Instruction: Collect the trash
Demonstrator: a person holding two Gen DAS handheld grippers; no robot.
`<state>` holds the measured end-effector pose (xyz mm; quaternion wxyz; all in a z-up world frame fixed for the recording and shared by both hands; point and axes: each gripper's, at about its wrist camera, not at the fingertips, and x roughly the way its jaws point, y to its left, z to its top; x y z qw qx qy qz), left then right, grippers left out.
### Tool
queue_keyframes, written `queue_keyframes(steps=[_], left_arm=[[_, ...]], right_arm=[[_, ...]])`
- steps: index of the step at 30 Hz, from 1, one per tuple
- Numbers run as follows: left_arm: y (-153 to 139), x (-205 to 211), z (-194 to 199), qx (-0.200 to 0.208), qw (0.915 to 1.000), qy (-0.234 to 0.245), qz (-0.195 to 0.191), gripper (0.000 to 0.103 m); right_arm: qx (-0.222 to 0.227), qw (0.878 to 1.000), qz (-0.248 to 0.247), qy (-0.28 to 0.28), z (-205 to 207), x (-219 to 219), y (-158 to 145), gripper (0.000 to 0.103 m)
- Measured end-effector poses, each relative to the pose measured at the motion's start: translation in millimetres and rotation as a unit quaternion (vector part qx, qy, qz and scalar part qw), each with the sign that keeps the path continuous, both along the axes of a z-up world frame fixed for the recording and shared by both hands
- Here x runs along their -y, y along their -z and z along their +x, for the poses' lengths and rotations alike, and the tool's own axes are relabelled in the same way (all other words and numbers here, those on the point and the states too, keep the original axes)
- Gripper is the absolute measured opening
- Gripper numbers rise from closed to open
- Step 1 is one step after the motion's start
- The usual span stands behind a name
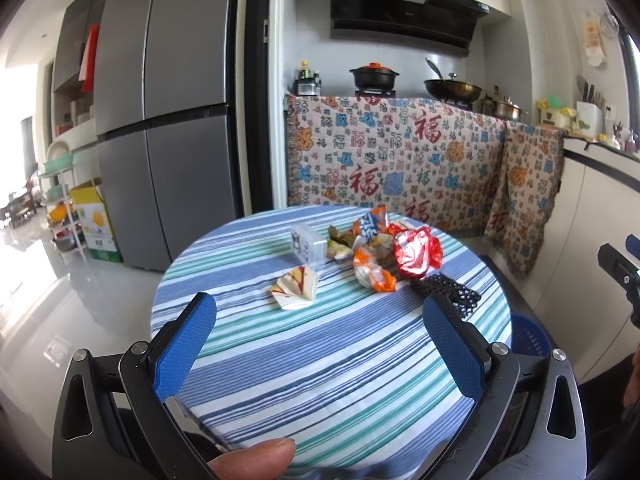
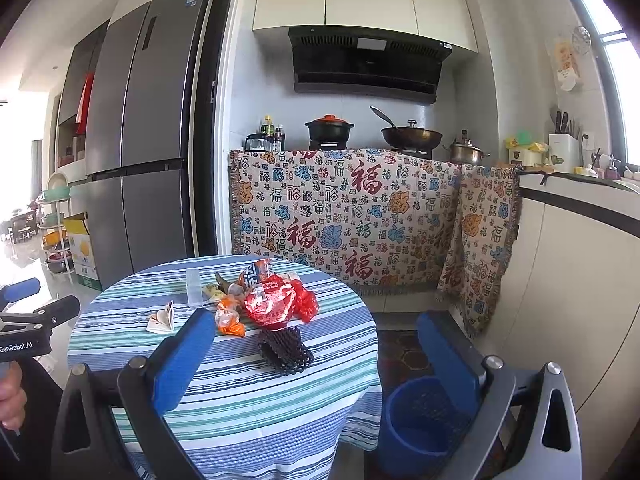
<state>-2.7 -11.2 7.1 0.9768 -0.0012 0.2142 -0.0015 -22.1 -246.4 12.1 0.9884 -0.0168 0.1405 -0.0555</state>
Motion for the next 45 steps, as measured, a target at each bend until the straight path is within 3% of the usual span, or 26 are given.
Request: queue_keyframes(steps=[45], left_arm=[[-3.7, 2.7, -1.1, 0.001, 1.0, 0.0, -0.004, 0.103]], right_arm=[[0.008, 1.0, 0.0, 0.01, -3.0, -0.5, -5.1, 0.103]])
